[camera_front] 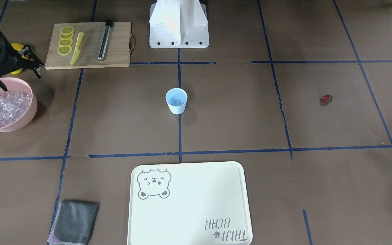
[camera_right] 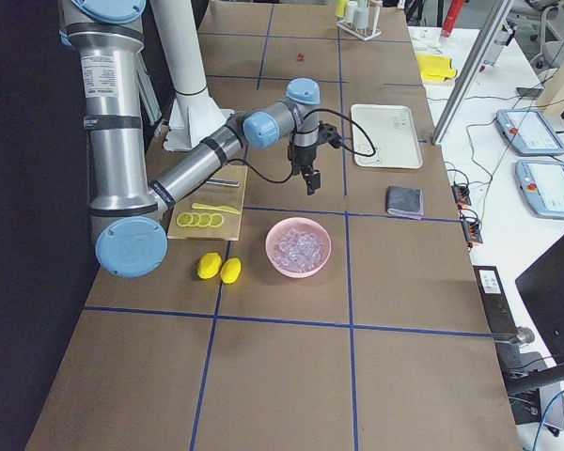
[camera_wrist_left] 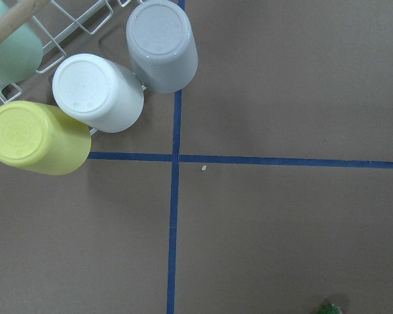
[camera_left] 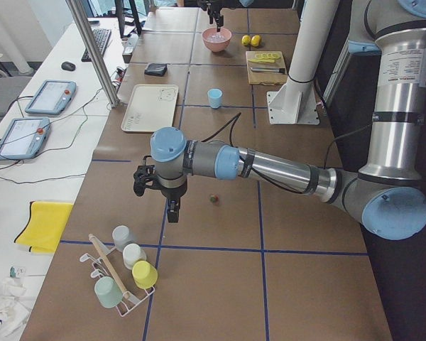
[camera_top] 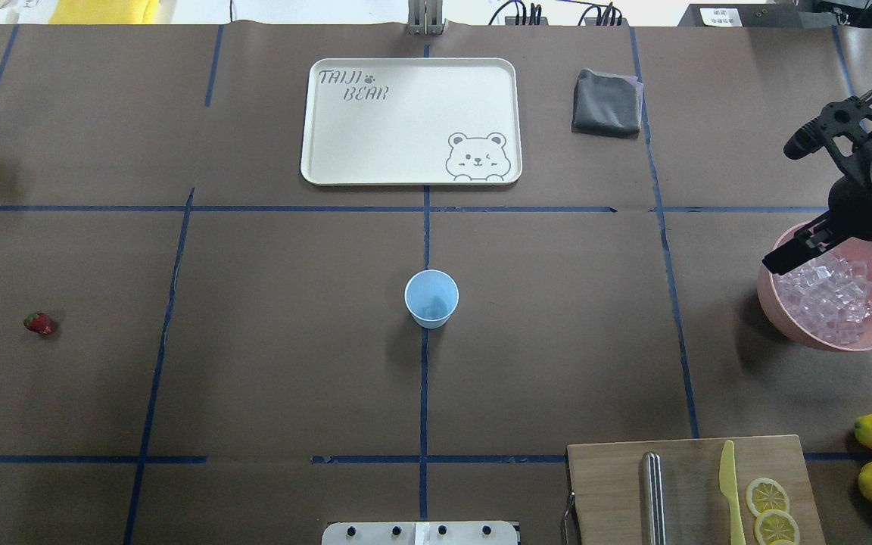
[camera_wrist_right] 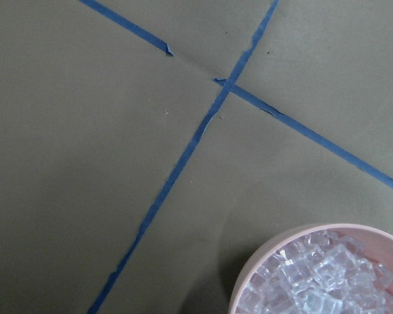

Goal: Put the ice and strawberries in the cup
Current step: 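Move the right gripper back down into the ice bowl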

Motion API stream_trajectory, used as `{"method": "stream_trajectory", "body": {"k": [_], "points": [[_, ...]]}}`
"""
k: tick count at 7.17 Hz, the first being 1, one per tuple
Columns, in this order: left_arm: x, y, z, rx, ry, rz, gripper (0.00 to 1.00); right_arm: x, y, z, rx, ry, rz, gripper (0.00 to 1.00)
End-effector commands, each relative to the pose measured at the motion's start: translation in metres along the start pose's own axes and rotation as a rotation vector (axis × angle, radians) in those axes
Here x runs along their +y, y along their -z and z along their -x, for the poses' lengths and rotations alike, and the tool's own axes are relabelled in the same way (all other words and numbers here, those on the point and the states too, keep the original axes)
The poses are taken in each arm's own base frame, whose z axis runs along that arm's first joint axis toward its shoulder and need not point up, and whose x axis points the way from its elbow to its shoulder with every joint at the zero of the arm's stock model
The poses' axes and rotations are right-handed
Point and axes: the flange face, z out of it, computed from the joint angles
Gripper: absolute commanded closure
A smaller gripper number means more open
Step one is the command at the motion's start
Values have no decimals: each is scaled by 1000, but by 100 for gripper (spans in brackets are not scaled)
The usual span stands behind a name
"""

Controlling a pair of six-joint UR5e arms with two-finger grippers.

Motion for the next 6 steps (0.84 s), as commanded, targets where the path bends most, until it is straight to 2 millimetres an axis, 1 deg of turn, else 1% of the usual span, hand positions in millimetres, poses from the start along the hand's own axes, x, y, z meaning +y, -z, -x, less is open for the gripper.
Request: {"method": "stream_trajectory", "body": {"k": [1,2,4,6], "points": [[2,5,-5,2,9,-10,0,34,-21,-51,40,89,63,3],[2,5,-5,1,10,-9,0,36,-34,-61,45,91,90,3],[2,5,-5,0,10,-10,0,38,-52,-76,48,85,87,4],[2,5,-5,2,9,-10,0,48,-72,-92,48,87,72,4]]}}
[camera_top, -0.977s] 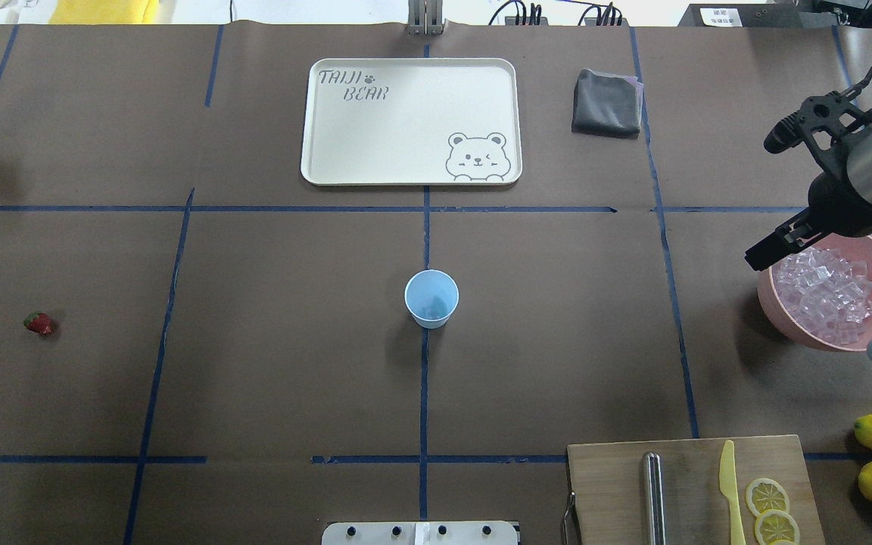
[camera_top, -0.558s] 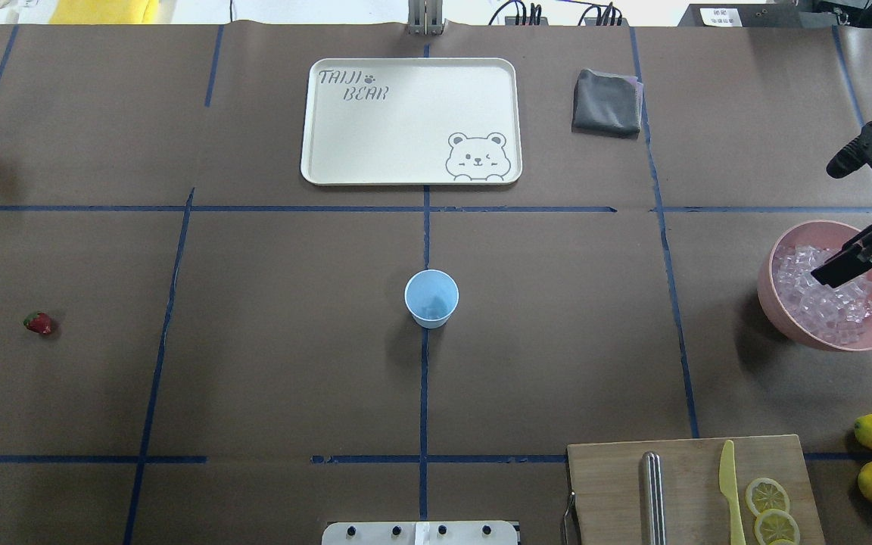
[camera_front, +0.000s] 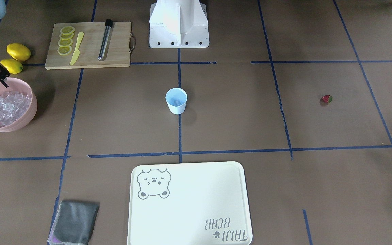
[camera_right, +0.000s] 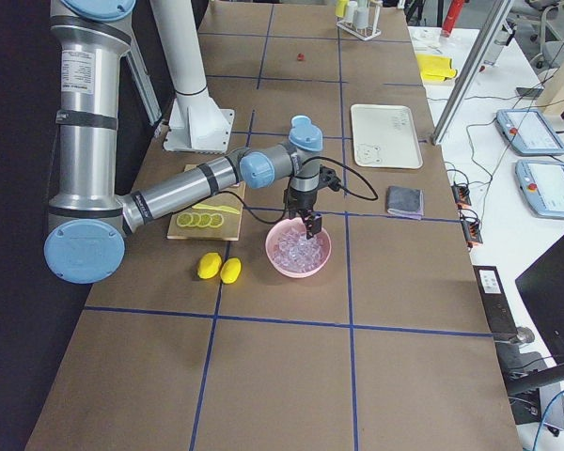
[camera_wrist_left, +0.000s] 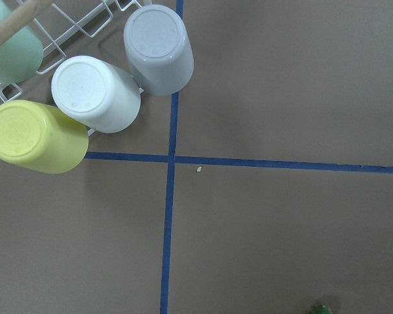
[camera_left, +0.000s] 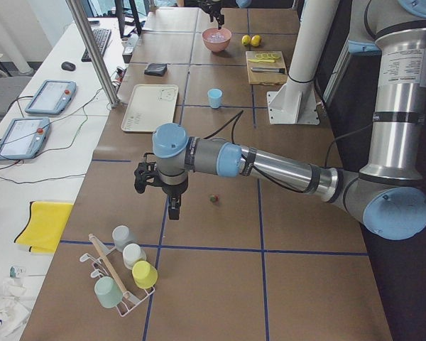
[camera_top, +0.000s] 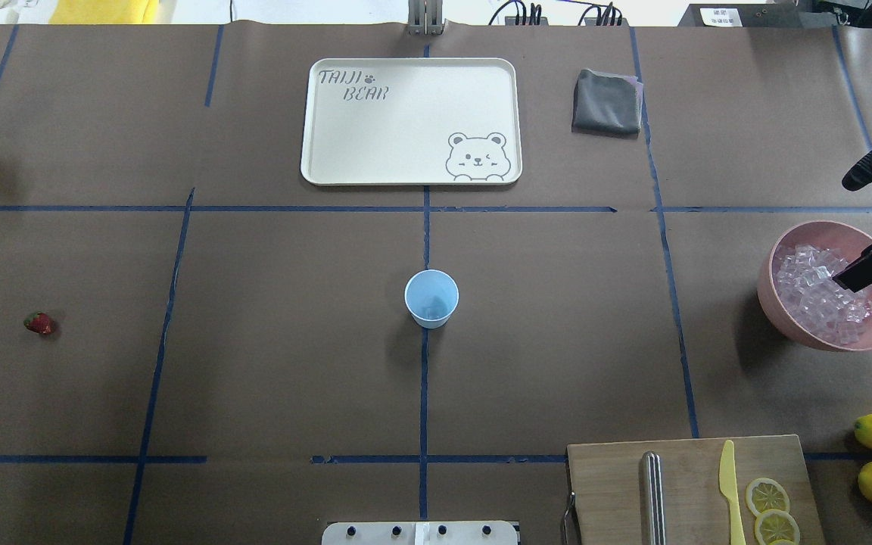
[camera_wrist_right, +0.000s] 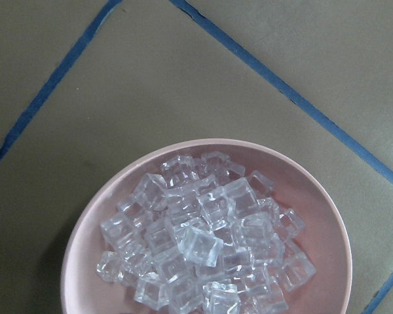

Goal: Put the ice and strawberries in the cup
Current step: 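Grasp another ice cube with the right gripper and lift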

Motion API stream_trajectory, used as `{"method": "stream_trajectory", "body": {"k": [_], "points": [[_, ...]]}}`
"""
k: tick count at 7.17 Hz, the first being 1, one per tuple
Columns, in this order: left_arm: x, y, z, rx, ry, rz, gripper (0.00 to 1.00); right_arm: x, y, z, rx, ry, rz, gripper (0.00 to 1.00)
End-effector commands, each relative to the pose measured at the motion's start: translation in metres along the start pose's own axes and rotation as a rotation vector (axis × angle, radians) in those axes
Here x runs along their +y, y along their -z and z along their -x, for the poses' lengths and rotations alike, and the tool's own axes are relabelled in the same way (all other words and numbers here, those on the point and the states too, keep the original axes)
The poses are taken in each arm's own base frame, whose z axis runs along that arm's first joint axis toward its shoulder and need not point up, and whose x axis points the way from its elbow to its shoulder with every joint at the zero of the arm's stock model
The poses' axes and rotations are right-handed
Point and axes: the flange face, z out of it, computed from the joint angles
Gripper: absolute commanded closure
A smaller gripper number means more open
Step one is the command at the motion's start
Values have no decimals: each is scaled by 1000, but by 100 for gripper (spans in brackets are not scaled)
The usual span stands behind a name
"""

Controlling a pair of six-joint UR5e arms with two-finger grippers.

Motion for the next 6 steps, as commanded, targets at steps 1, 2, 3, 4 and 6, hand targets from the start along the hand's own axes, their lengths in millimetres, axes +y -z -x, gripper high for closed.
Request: {"method": "stream_trajectory", "body": {"k": [1,2,3,4,6], "points": [[0,0,-1,1,-1,-1,0,7,-30,-18,0,-4,-2,4],[0,0,-1,1,-1,-1,0,10,-43,-25,-1,-20,11,4],[0,0,-1,1,-1,-1,0,11,-49,-28,-2,-25,24,4],[0,0,-1,1,-2,0,0,13,-51,-28,-5,-35,28,4],[0,-1,-2,1,-3,1,0,12,-50,-28,-7,-52,26,5]]}}
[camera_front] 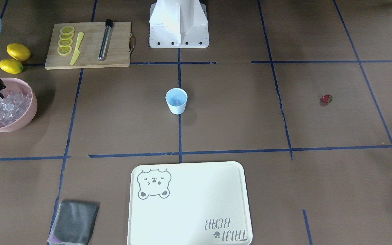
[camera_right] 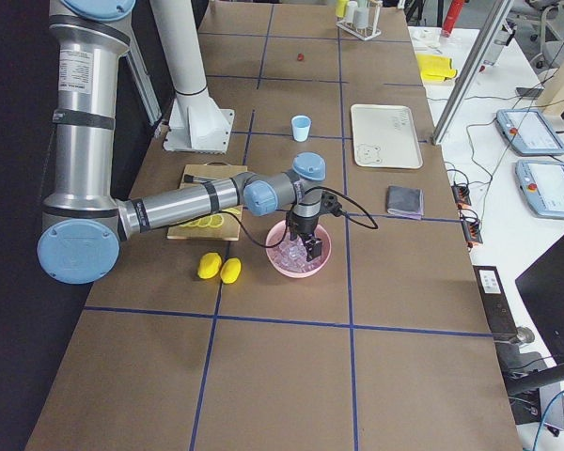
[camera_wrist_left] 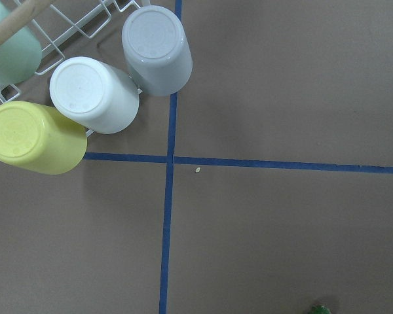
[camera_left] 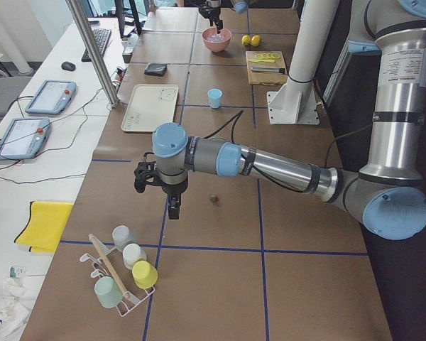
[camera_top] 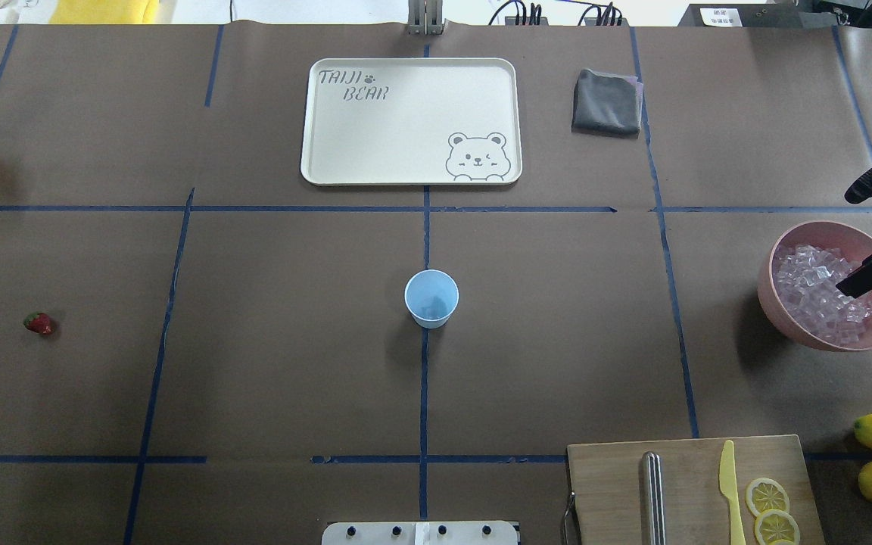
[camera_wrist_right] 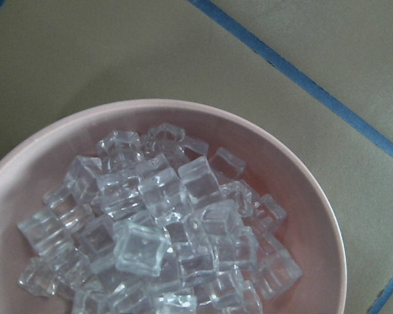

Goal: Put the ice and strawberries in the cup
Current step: 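Grasp another ice cube with the right gripper and lift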

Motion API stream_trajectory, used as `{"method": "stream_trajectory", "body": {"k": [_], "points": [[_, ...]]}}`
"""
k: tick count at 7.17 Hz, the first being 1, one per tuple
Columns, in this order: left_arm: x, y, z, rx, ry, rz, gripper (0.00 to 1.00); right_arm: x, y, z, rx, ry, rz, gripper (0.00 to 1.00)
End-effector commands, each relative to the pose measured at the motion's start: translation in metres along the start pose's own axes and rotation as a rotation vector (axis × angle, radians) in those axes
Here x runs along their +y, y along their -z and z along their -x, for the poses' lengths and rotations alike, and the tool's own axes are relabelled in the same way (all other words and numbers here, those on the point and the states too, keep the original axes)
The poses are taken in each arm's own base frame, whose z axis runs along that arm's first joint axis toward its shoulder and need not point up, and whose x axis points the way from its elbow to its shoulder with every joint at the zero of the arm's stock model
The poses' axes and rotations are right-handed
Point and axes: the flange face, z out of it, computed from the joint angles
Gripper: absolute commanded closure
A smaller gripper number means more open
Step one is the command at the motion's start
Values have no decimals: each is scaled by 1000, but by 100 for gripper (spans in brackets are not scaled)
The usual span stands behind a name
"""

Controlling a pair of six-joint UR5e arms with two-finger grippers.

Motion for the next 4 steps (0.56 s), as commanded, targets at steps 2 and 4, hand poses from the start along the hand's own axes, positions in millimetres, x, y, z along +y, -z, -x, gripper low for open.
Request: {"method": "stream_trajectory", "body": {"k": [2,4], "points": [[-1,0,0,0,-1,1,0,0,-2,0,-8,-9,7,12],[-1,-1,0,0,0,2,0,-1,-6,5,-14,0,14,20]]}}
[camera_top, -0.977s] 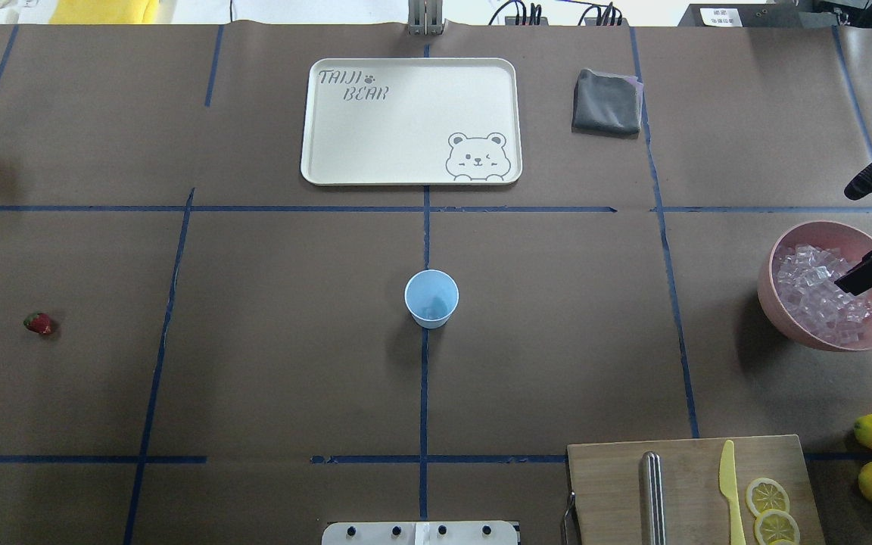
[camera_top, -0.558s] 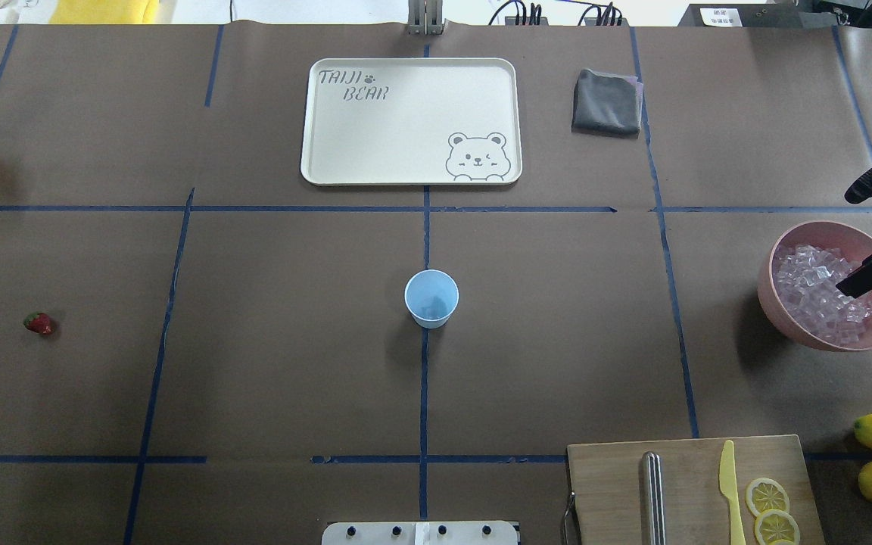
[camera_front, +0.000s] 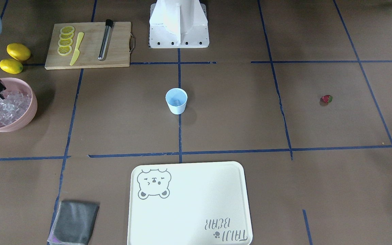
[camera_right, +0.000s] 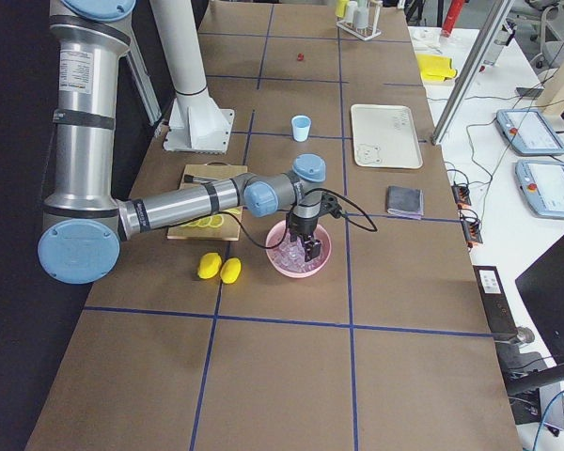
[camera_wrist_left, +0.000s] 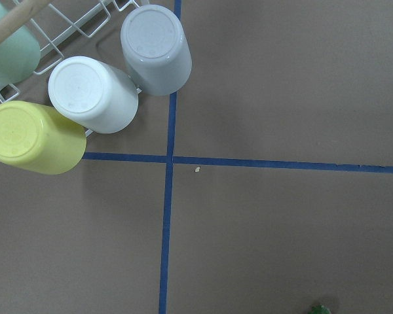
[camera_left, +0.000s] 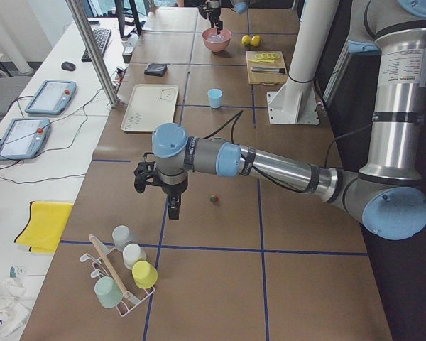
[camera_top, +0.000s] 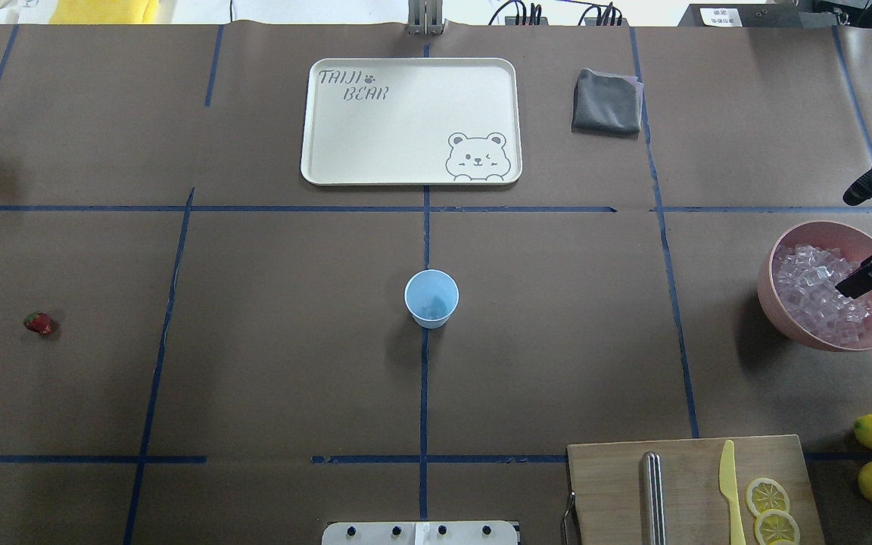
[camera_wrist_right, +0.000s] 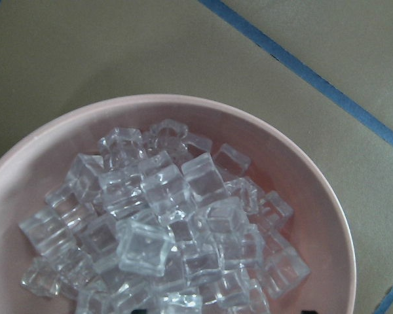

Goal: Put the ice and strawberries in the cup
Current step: 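Grasp another ice cube with the right gripper and lift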

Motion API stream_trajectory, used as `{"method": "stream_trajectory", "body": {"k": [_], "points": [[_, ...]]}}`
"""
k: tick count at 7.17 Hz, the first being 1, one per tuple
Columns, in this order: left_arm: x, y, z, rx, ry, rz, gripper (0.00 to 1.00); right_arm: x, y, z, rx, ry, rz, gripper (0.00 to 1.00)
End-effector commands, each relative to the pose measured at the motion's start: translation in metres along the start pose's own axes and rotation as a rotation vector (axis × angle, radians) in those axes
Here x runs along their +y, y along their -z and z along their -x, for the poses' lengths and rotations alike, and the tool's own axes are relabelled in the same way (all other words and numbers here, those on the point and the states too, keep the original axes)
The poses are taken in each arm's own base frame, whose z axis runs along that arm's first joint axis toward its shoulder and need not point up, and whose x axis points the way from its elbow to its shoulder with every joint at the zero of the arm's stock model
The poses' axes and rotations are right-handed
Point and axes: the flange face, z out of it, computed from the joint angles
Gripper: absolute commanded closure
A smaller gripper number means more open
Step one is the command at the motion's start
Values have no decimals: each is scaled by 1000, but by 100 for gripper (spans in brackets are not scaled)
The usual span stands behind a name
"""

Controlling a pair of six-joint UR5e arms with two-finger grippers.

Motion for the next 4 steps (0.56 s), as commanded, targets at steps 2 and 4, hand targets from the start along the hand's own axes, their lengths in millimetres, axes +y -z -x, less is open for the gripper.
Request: {"method": "stream_trajectory", "body": {"k": [2,4], "points": [[0,0,0,0,-1,-1,0,-1,-7,7,-9,14,15,20],[0,0,0,0,-1,-1,0,0,-13,11,-45,15,27,23]]}}
